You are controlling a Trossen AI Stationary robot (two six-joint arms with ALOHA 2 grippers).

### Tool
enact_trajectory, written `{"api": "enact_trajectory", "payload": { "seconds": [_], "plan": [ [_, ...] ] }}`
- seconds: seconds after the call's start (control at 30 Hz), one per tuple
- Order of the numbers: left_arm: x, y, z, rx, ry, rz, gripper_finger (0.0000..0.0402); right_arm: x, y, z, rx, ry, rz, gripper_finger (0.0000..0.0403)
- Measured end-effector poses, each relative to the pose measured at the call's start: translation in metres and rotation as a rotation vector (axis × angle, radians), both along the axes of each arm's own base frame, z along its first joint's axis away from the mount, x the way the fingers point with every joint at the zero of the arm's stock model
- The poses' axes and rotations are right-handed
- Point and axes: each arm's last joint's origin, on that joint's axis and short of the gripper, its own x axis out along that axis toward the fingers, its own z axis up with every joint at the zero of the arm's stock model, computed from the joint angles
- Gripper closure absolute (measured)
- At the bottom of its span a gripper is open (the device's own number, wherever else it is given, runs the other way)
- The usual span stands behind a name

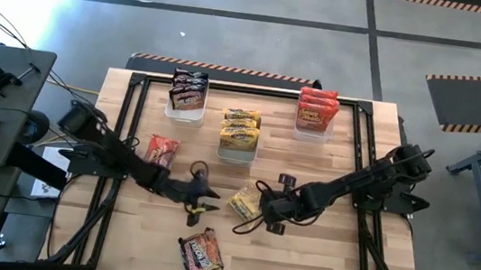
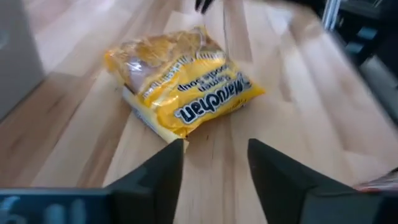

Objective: Sort Maruchan noodles
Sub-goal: Put the yellow noodle pack into the gray bin

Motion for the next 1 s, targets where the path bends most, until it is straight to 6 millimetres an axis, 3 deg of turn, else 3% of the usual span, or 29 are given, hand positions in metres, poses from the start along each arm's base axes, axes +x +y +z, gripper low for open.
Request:
{"api": "enact_trajectory", "payload": {
  "seconds": [0.17,0.37,0.63,0.87,1.0],
  "plan": [
    [0.030,-0.013,-0.017,0.141,0.034,-0.041,0.0194,0.002,-0.001,0.001,0.021,-0.012,-0.013,0.0403],
    [0.054,-0.019,-0.029,0.322,0.156,-0.006,0.0198,-0.012,-0.008,-0.007,-0.025,0.089,-0.154,0.0403],
    [0.060,-0.018,-0.028,0.450,0.210,0.064,0.0284,-0.009,-0.004,-0.035,0.155,-0.034,-0.112,0.0403],
    [0.063,-0.010,-0.027,0.531,0.216,0.069,0.0389,0.005,0.010,-0.027,0.290,-0.220,-0.054,0.0403],
    [0.068,-0.007,-0.023,0.604,0.178,0.064,0.0394,0.005,0.015,-0.023,0.300,-0.222,-0.036,0.0393]
  ]
}}
